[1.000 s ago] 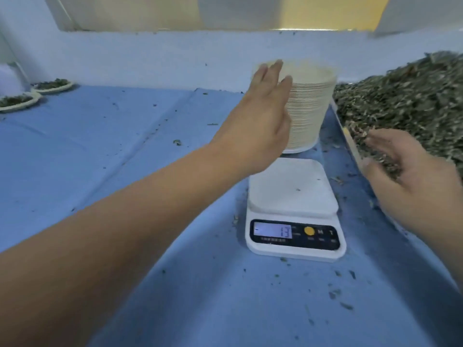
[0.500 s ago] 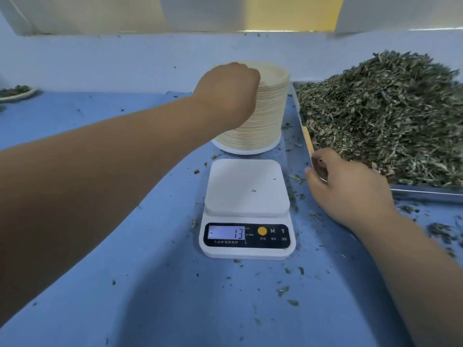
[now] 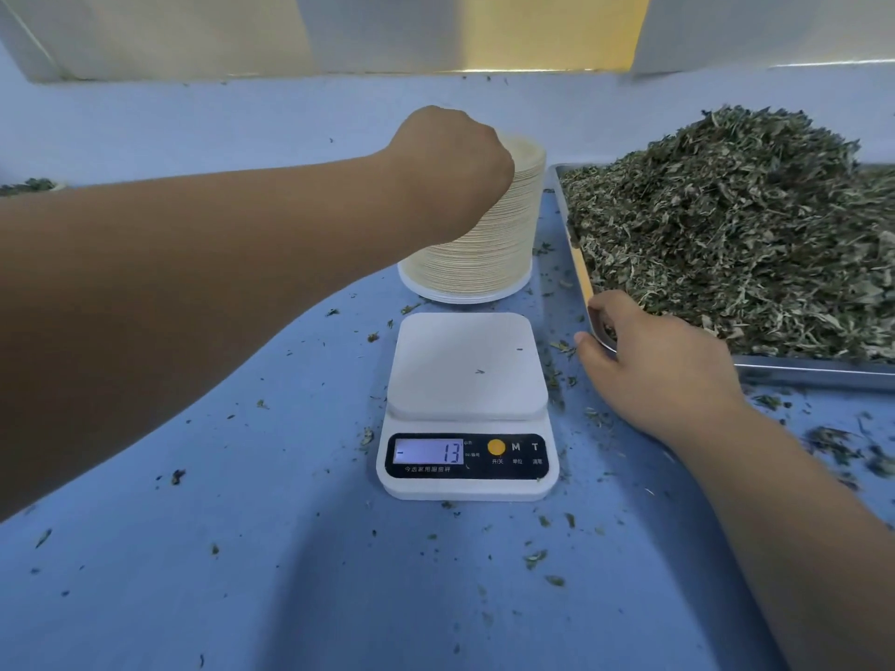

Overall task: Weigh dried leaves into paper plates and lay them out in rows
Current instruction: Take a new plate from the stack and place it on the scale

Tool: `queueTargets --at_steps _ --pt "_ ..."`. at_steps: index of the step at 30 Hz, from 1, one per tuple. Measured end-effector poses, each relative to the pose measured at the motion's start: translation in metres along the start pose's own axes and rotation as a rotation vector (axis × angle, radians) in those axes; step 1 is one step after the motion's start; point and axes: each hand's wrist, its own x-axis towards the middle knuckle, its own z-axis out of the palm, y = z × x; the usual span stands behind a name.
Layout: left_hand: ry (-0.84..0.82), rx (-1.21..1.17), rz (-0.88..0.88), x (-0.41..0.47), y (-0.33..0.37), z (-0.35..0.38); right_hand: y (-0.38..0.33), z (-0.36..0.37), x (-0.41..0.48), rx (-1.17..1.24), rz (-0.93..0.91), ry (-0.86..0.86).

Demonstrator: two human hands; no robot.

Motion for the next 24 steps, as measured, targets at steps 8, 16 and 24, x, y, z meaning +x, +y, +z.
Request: queueTargets --at_steps 8,16,24 --pt "0.092 0.013 0.081 0.007 0.003 0.002 0.000 0.001 0.001 0.005 0.006 0.000" --pt "0.127 0.032 0.139 0.011 0.002 0.005 -0.001 0.000 0.001 0.003 0.001 0.008" --pt "0.187 0.016 0.142 0.007 -0.002 0.008 0.000 0.002 0.000 -0.002 -0.003 0.030"
